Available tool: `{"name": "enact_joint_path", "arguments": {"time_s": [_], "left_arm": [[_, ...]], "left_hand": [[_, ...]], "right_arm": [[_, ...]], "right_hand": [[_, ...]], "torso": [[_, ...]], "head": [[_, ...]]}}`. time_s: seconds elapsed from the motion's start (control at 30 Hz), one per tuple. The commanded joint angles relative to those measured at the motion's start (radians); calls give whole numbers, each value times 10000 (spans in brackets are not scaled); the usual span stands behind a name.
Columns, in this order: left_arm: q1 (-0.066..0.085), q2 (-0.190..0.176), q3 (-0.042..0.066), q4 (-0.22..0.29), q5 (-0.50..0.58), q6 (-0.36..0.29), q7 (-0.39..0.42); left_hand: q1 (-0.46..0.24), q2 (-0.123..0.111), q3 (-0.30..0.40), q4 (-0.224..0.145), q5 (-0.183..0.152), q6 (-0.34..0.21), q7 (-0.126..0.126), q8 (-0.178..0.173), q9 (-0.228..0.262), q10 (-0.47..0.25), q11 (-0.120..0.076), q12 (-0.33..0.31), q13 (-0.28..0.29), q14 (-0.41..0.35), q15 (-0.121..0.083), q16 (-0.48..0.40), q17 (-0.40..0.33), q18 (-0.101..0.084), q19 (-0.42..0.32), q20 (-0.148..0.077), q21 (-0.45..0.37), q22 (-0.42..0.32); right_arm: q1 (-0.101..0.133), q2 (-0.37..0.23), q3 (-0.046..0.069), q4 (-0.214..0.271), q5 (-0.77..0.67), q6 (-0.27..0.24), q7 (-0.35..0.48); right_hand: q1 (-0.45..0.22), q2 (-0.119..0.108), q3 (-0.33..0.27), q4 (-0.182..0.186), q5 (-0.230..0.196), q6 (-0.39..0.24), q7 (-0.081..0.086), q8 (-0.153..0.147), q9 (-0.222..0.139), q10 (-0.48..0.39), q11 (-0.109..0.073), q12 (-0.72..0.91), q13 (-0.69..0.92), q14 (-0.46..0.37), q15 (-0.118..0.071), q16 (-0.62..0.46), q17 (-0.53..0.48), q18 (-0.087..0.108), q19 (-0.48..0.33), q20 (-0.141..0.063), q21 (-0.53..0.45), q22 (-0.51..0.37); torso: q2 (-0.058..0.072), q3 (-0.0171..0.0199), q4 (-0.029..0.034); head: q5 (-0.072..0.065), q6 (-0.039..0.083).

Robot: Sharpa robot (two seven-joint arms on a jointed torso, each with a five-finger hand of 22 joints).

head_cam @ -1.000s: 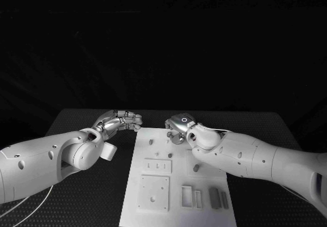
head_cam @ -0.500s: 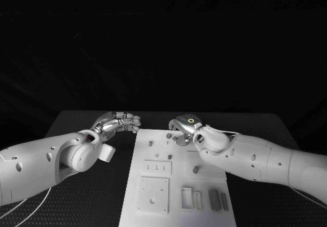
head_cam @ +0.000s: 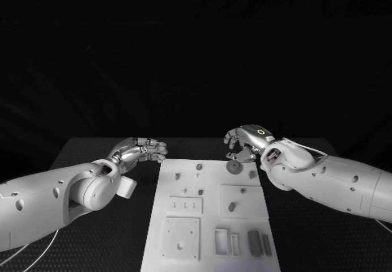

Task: Assemble the parts on the task board

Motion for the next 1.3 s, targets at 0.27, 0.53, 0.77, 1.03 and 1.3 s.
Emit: {"name": "enact_joint_path", "arguments": {"time_s": [0.27,0.53,0.77,1.03,1.3], "left_arm": [[11,55,8,-4,41,160,106],[6,97,7,-67,41,191,103],[5,115,7,-77,41,203,96],[5,95,7,-78,41,197,88],[5,99,7,-82,41,197,90]], "left_hand": [[26,-13,-13,-56,-66,44,63,-41,3,38,48,-47,4,12,57,-45,17,176,-74,-3,-63,162],[35,-16,-12,-61,-64,43,62,-45,3,39,48,-53,3,12,57,-52,22,177,-76,-3,-64,163],[35,-14,-13,-60,-64,41,63,-48,3,38,49,-57,3,12,58,-56,25,177,-76,-2,-64,163],[35,-13,-14,-58,-65,39,64,-51,3,38,50,-62,3,12,58,-60,28,176,-77,-2,-65,163],[33,-12,-17,-56,-66,37,65,-56,3,38,51,-68,2,12,59,-66,32,175,-77,0,-65,163]], "right_arm": [[14,129,2,-1021,702,1520,601],[-159,416,-41,-1677,683,1842,592],[-343,580,-59,-1939,496,1958,610],[-473,606,-77,-2012,362,2027,624],[-505,693,-91,-2071,359,2129,653]], "right_hand": [[-81,13,-435,15,-33,-117,-179,-132,-81,-1450,-271,4758,6139,-108,-324,123,-7,553,-46,-119,-44,176],[-237,80,-462,45,31,0,-212,-202,-140,-2388,-233,8301,9149,-328,-275,1199,959,553,-144,-193,661,252],[-338,137,-479,117,10,84,-156,-213,-166,-2427,-221,9377,9757,-382,-264,1634,1563,553,-147,-283,1308,236],[-395,199,-443,163,26,381,-252,-81,-124,-2380,-304,9609,9805,-322,-329,1701,1747,553,-110,-288,1531,219],[-428,269,-397,188,27,536,-310,-16,-101,-2374,-359,9659,9785,-311,-378,1687,1818,553,-131,-286,1600,209]], "torso": [[11,43,-28],[6,27,4],[7,9,20],[3,3,4],[-6,-3,6]], "head": [[-69,-14],[-92,-72],[-99,-126],[-55,-177],[-51,-199]]}}
